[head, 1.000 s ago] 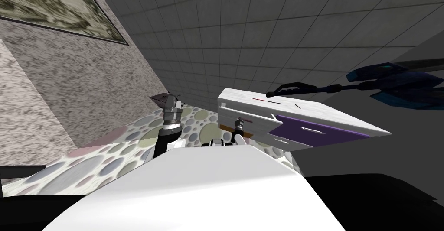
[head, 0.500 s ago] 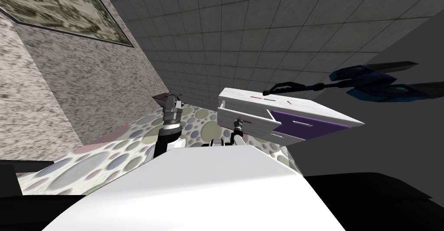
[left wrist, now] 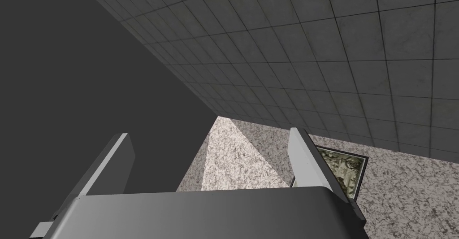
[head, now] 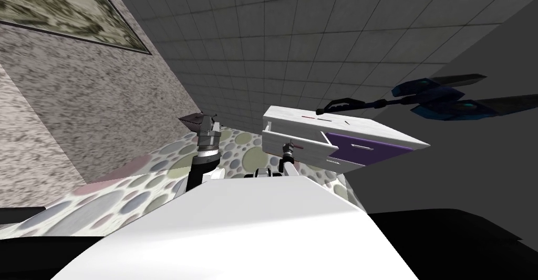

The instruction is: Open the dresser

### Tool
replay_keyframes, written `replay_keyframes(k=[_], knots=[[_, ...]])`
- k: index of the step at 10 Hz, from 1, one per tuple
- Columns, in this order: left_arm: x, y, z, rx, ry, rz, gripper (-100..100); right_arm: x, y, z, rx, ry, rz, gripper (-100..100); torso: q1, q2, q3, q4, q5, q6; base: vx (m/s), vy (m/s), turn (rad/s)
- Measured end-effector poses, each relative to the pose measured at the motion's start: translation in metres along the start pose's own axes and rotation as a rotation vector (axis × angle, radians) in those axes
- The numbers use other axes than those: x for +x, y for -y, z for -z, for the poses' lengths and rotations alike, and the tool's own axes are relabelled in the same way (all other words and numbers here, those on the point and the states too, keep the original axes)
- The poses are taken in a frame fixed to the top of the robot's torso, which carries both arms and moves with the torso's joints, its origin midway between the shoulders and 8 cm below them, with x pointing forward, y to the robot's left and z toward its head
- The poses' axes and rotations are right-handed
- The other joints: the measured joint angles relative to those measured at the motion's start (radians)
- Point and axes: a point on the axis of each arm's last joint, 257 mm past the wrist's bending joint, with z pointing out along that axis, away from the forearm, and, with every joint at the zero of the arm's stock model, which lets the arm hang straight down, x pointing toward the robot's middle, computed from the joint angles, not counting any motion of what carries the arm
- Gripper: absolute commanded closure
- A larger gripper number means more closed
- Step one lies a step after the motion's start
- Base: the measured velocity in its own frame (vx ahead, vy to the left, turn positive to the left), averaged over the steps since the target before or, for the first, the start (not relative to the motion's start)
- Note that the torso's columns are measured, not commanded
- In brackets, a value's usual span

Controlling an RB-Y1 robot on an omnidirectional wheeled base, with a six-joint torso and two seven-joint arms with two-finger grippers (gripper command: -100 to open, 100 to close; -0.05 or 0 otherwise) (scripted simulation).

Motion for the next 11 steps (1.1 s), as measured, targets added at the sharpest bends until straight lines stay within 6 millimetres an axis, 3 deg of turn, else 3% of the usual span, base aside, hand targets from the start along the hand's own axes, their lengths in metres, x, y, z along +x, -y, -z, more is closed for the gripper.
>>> replay_keyframes(k=[10, 11], knots=[[0.0, 0.0, 0.0, 0.0, 0.0, 0.0, 0, -0.042, 0.018, -0.007, -0.031, 0.073, 0.004, -100, 0.002, 0.008, 0.003, 0.005, 0.004, 0.0, 0.003, 0.01, -0.061], [0.0, 0.0, 0.0, 0.0, 0.0, 0.0, 0, -0.043, 0.018, -0.007, -0.031, 0.075, 0.007, 0, 0.001, 0.004, 0.002, 0.002, 0.001, 0.0, 0.0, 0.0, 0.0]])
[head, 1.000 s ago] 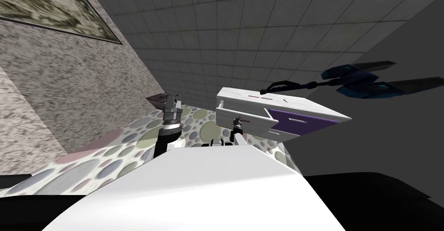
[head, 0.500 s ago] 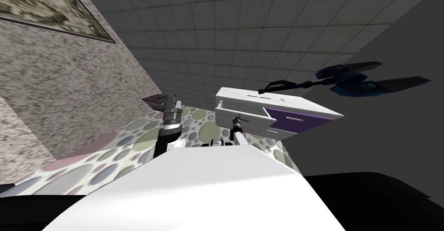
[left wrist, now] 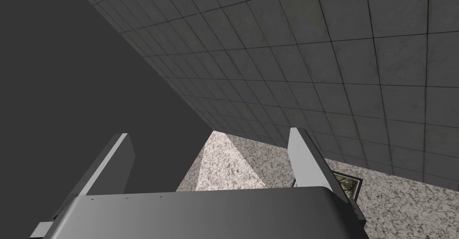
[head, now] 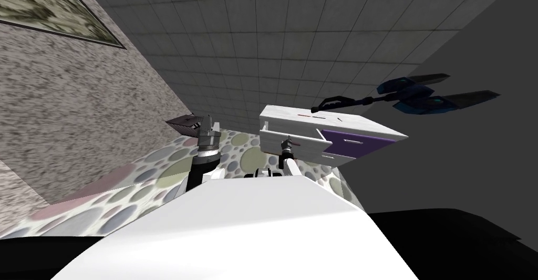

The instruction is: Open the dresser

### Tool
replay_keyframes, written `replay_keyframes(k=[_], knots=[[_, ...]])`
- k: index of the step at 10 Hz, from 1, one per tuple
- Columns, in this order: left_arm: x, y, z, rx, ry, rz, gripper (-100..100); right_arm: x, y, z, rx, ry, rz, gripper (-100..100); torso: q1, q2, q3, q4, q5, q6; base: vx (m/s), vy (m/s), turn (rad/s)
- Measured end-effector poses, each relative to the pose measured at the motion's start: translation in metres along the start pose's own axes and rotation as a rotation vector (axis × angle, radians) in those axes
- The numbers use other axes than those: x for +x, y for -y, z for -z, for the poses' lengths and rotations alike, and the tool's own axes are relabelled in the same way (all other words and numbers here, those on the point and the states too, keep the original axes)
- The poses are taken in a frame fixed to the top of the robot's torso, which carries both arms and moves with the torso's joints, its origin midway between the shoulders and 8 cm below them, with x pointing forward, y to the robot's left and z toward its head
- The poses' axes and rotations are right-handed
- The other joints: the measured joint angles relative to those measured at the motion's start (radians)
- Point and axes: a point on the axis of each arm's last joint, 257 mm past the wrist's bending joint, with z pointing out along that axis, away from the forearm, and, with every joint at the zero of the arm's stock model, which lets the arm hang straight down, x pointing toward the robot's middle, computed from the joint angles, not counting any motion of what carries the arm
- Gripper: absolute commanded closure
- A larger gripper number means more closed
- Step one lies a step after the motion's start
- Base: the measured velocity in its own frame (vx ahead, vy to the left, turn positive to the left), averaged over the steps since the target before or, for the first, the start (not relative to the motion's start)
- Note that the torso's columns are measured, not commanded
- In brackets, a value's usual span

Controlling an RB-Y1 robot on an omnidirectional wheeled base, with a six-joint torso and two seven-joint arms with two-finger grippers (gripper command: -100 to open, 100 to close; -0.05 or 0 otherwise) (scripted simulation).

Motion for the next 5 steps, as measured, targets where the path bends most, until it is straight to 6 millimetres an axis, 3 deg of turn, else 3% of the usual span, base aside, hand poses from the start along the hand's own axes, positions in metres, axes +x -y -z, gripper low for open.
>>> replay_keyframes(k=[5], knots=[[0.0, 0.0, 0.0, 0.0, 0.0, 0.0, 0, 0.0001, -0.0001, 0.0, 0.0, 0.0, 0.0, 0, -0.001, -0.004, -0.002, -0.002, -0.001, 0.0, 0.0, 0.0, 0.0]])
